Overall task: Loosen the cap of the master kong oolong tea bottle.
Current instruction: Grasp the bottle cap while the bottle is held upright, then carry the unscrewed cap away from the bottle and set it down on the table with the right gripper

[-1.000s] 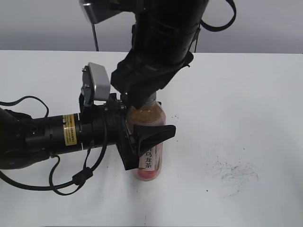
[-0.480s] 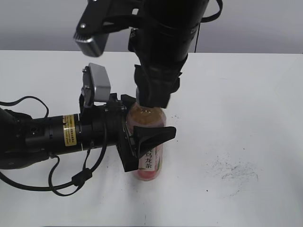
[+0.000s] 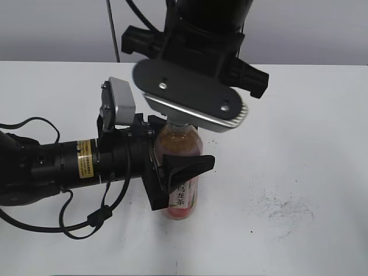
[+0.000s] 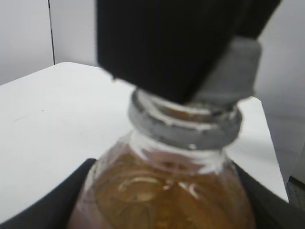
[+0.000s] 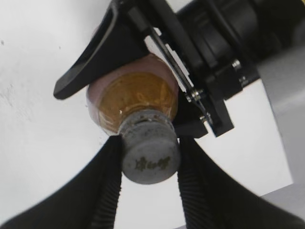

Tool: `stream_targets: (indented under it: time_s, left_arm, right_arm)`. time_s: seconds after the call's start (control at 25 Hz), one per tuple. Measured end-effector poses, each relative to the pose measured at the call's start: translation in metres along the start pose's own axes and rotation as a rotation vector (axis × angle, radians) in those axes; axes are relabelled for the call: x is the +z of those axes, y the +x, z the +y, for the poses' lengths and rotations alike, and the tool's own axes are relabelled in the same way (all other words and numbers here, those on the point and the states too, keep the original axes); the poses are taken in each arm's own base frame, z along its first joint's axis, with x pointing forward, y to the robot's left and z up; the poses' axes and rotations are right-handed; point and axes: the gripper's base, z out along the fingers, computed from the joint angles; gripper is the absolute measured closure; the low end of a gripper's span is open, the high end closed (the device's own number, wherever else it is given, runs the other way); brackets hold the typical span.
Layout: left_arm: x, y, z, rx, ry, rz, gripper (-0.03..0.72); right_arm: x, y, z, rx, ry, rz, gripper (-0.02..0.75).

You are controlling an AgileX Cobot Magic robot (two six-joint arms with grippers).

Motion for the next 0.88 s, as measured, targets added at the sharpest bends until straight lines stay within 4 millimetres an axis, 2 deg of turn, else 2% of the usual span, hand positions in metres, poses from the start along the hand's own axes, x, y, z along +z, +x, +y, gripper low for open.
stream_targets:
  time_s: [0.12, 0.2, 0.4, 0.52, 0.64, 0.72, 0.88]
  left_arm:
    - [0.000, 0.000, 0.000, -0.002, -0.002, 0.000, 0.243]
    - [0.000, 0.000, 0.000, -0.004, -0.003, 0.000, 0.243]
    - [0.000, 0.000, 0.001, -0.007, -0.006, -0.001, 0.243]
    - [0.000, 0.000, 0.001, -0.014, -0.012, 0.000, 0.243]
    - [0.000, 0.000, 0.001, -0.016, -0.013, -0.001, 0.243]
    - [0.000, 0.000, 0.001, -0.016, -0.013, -0.001, 0.243]
    - [0.000, 0.000, 0.001, -0.016, -0.013, -0.001, 0.243]
  right_arm:
    - [0.000, 0.000, -0.001, -0.297, 0.009, 0.005, 0.468]
    - [-0.001, 0.001, -0.002, -0.435, 0.016, 0.011, 0.468]
    - [-0.006, 0.002, -0.005, -0.520, 0.016, 0.017, 0.468]
    - [-0.017, 0.004, -0.008, -0.525, 0.044, 0.045, 0.469]
    - [-0.023, 0.004, -0.007, -0.515, 0.050, 0.061, 0.469]
    - [-0.026, 0.006, -0.005, -0.444, 0.033, 0.089, 0.469]
    - [-0.027, 0.023, 0.007, -0.016, -0.020, 0.187, 0.469]
